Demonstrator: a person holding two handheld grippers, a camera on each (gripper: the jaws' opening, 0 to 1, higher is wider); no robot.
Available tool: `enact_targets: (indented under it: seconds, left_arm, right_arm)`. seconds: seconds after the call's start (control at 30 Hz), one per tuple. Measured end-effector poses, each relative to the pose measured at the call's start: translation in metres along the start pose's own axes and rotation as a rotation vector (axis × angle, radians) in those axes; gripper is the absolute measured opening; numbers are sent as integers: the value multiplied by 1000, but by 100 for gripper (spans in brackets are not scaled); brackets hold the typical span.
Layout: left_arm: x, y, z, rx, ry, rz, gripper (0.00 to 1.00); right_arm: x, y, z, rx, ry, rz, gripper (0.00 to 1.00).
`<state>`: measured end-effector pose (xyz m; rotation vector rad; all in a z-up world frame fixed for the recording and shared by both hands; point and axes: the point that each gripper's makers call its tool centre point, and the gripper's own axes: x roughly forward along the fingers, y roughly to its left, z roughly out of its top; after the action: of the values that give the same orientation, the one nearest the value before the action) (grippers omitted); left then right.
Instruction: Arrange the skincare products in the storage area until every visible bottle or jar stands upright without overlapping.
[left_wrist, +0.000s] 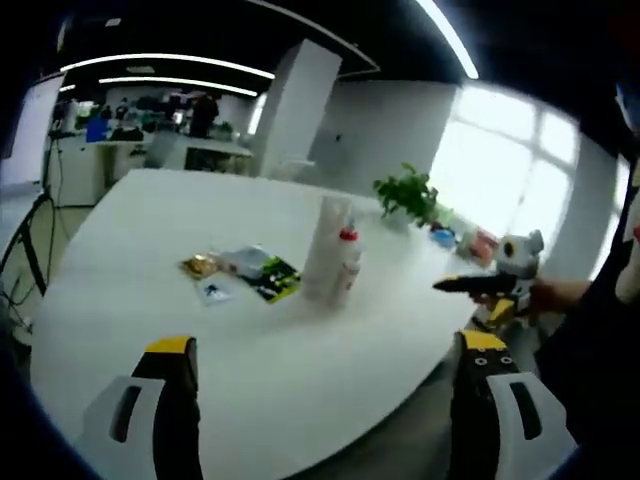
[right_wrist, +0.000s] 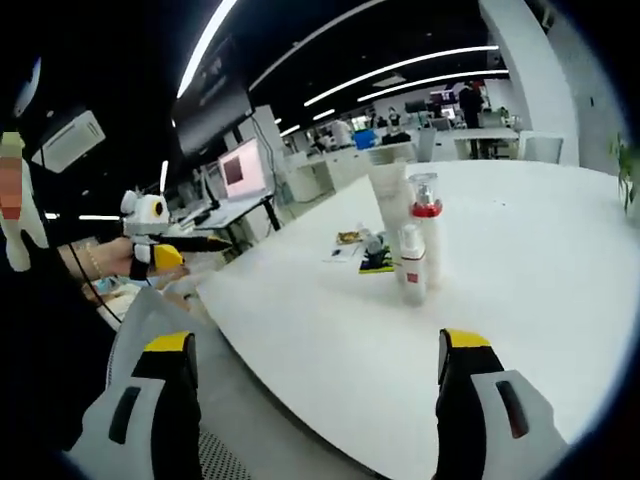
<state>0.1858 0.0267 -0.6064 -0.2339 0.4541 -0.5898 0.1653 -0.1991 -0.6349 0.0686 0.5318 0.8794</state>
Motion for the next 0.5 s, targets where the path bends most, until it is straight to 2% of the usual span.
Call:
enact_targets:
  seconds: [0.07,0.13,0.27,0.33,0.43,0.5]
  left_arm:
    - [2,-4,0,1,21,-5,99]
    - [3,0,-5,5,42,-3,99]
    - [0,2,-7,-9,29,-16,99]
    - [-3,8,-9,-41,31,6,97]
    - [-8,13,-14,-57,33,12,94]
    - [-8,15,-20,-63,57,13,93]
  right_arm:
    - [2,-2,3,-9,6,-7,100]
    - [5,-1,8,-11,2,-5,100]
    - [17,-2,12,-28,21,2,99]
    - [21,-2,12,-27,38,4,99]
    - [28,6,16,-84,62,24,99]
    - [33,11,18,-94,75,32,99]
